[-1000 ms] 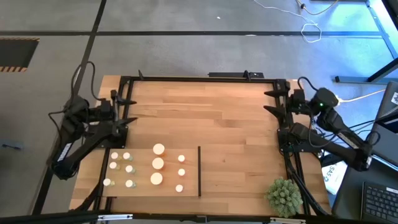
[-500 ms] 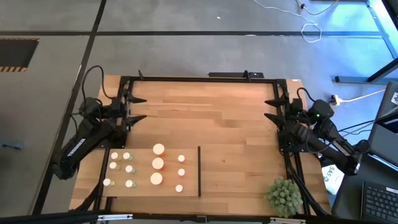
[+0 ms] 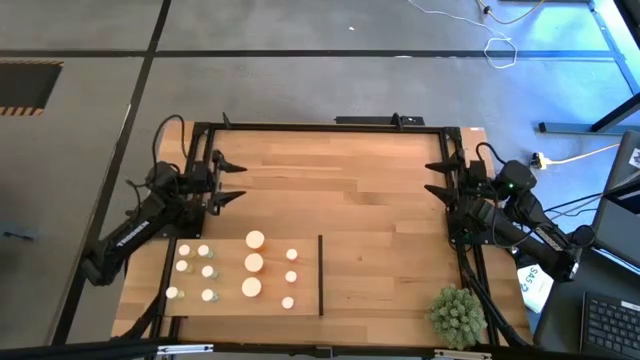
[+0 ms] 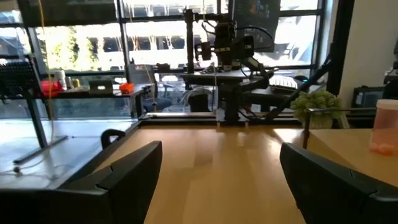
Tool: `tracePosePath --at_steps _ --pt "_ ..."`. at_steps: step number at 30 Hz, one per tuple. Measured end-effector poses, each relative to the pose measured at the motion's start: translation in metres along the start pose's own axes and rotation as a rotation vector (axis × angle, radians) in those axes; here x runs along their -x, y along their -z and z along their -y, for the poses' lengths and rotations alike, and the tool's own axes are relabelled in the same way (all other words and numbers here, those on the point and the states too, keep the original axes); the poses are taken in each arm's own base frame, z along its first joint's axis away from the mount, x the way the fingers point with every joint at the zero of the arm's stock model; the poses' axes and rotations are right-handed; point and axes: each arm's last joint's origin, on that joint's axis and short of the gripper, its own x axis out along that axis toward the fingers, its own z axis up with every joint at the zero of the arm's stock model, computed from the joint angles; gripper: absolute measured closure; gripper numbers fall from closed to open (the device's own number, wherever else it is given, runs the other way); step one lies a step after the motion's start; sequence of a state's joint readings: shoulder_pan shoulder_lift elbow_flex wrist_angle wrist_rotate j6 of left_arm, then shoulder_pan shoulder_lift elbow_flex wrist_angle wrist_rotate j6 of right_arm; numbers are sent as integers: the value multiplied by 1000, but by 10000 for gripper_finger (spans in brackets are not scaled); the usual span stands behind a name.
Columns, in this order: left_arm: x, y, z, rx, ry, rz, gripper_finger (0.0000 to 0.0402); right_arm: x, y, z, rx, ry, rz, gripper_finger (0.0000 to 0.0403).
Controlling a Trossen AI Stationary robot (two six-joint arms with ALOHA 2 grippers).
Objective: Pick and place medicine bottles onto shelf by color
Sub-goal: Return to Home Position
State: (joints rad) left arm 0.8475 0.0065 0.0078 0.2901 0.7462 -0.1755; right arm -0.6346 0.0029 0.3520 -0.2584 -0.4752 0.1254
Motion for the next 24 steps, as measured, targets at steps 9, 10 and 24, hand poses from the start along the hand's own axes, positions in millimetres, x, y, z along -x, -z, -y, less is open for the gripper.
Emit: tracePosePath --at_steps 9,10,24 --pt "-1 3 5 75 131 -37 82 0 9 0 -45 -11 -92 101" --pt "-1 3 5 83 135 -42 82 1 13 1 -61 -7 -123 101" --pt "-1 3 6 110 184 -56 82 -25 74 21 16 -48 53 101"
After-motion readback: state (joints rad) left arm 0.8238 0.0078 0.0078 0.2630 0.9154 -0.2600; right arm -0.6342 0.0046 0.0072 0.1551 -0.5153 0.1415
